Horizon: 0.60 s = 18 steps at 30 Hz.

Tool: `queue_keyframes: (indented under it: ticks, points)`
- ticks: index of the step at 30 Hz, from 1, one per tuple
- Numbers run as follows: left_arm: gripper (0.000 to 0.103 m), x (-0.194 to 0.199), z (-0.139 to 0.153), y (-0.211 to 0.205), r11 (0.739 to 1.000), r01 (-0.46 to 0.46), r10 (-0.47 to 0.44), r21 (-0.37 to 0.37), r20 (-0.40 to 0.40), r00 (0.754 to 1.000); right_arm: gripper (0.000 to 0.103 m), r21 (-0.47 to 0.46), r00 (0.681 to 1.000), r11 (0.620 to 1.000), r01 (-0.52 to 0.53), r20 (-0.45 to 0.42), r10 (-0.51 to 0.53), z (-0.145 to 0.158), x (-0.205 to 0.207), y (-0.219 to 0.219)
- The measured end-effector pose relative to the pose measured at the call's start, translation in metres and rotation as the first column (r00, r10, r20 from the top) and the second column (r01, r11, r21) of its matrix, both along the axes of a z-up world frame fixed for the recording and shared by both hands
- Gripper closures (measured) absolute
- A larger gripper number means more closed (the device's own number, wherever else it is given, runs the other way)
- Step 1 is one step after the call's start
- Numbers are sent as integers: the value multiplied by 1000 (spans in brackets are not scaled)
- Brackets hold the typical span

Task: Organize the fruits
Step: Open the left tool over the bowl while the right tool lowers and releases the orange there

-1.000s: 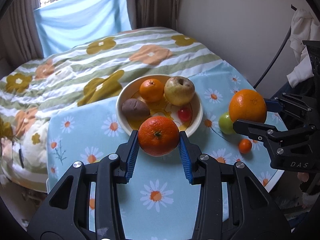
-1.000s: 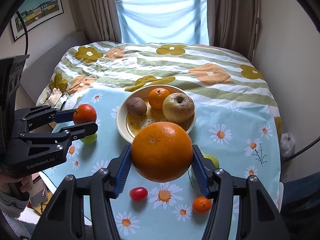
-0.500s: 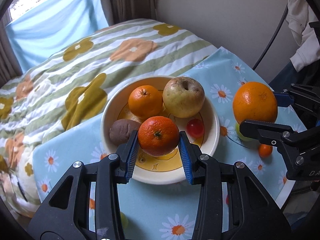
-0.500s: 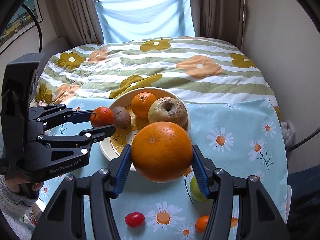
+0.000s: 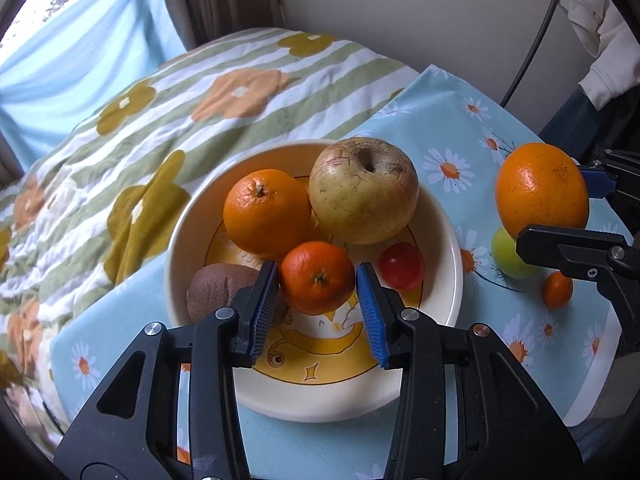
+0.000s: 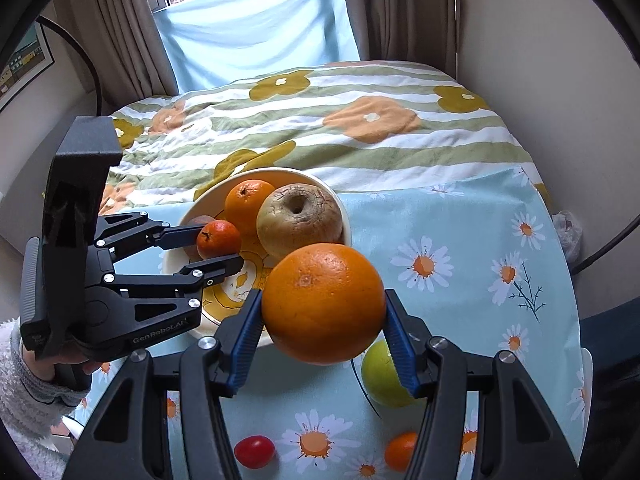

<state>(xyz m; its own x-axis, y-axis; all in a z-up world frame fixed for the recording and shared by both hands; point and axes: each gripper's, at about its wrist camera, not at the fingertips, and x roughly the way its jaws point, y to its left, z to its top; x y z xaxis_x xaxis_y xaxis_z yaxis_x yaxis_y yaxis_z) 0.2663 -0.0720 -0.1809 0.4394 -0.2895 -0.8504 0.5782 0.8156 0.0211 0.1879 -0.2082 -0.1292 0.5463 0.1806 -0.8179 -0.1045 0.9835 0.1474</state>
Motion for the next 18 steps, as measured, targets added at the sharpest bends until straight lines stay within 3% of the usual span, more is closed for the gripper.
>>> queue_keyframes:
  ticks: [2,3,6,18]
  points:
    - [33,0,2,-1,1000,-7,7,-2,9,1000,49,-3,1000,1000,12,1,-12,1,-1,-2]
    - [0,0,5,0,1000,-10,10,-14,17,1000,49,-6,1000,1000,20,2,-20,2,-2,-2]
    - [0,-3,18,3,998,-16,18,-58,44,999,49,-6,999,999,35,3,-35,4,-4,-6]
    - [0,-23,34,44,992,-125,127,-34,53,990,49,-3,1000,1000,-19,17,19,12,-2,0]
